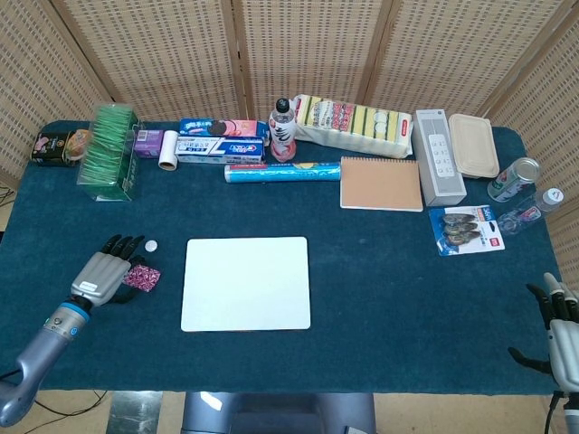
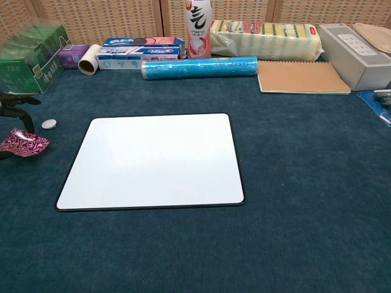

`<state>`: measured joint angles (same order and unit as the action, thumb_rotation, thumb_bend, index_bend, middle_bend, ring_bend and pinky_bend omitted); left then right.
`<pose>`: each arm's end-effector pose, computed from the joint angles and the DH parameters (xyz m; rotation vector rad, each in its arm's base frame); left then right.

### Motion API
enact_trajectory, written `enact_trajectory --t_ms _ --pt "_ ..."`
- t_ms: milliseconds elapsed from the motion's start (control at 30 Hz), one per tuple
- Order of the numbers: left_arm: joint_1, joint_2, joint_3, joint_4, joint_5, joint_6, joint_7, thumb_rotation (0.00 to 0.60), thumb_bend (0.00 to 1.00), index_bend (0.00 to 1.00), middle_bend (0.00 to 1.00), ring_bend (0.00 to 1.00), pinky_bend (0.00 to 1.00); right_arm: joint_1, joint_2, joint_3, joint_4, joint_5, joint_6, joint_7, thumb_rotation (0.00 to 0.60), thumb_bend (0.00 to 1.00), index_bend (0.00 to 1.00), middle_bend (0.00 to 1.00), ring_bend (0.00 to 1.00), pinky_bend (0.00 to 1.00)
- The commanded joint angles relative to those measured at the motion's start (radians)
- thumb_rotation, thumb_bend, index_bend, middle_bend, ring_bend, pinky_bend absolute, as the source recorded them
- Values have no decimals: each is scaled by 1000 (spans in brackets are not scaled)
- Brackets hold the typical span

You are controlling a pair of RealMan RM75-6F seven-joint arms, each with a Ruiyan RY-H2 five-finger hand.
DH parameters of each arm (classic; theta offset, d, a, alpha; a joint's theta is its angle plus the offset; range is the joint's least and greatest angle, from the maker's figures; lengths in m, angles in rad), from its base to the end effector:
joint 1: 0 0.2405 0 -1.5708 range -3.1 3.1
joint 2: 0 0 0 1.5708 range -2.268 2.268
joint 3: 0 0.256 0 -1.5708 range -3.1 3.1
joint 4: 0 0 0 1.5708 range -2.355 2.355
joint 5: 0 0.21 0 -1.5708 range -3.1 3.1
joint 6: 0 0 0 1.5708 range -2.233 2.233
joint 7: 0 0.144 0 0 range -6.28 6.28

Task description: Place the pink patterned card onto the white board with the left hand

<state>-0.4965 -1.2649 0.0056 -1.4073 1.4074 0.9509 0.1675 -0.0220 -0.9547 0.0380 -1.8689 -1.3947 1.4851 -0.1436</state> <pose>-0.2922 0.2880 0.0637 -1.9255 -0.8413 -0.5686 -0.3023 -0.1429 0.1896 1.2780 -0.9854 0.7235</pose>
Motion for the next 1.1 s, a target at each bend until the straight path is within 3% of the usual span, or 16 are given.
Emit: enact_trajectory --t_ms 33,233,400,667,933,1000,1067,1100 --pt "-23 42 -29 -92 -25 -8 15 600 314 551 0 0 0 1 0 -1 -1 -1 -2 -1 600 12 106 0 0 0" --pt "-78 65 -80 -244 -93 -30 150 600 311 551 0 0 0 0 3 -1 -1 -2 -2 5 600 11 106 0 0 0" --pt "-149 15 -118 -326 -222 -63 320 600 308 551 0 0 0 1 9 0 1 0 -4 18 600 12 106 0 0 0" --pt "-259 -119 -131 -353 -447 -69 539 600 306 552 0 0 0 3 16 2 6 3 -10 38 600 11 106 0 0 0" --pt "-346 -233 -116 -332 -634 -1 697 600 301 544 0 0 0 5 25 3 8 5 -18 59 600 11 106 0 0 0" --pt "-360 -245 -114 -332 -675 12 717 600 287 453 0 0 0 5 27 4 9 4 -17 64 600 11 106 0 0 0" --pt "-371 -250 -112 -337 -704 28 734 600 267 219 0 0 0 5 28 4 10 4 -18 68 600 11 106 0 0 0" --pt "-376 -252 -110 -342 -718 37 743 600 261 148 0 0 0 5 30 3 10 3 -18 70 600 11 106 0 0 0"
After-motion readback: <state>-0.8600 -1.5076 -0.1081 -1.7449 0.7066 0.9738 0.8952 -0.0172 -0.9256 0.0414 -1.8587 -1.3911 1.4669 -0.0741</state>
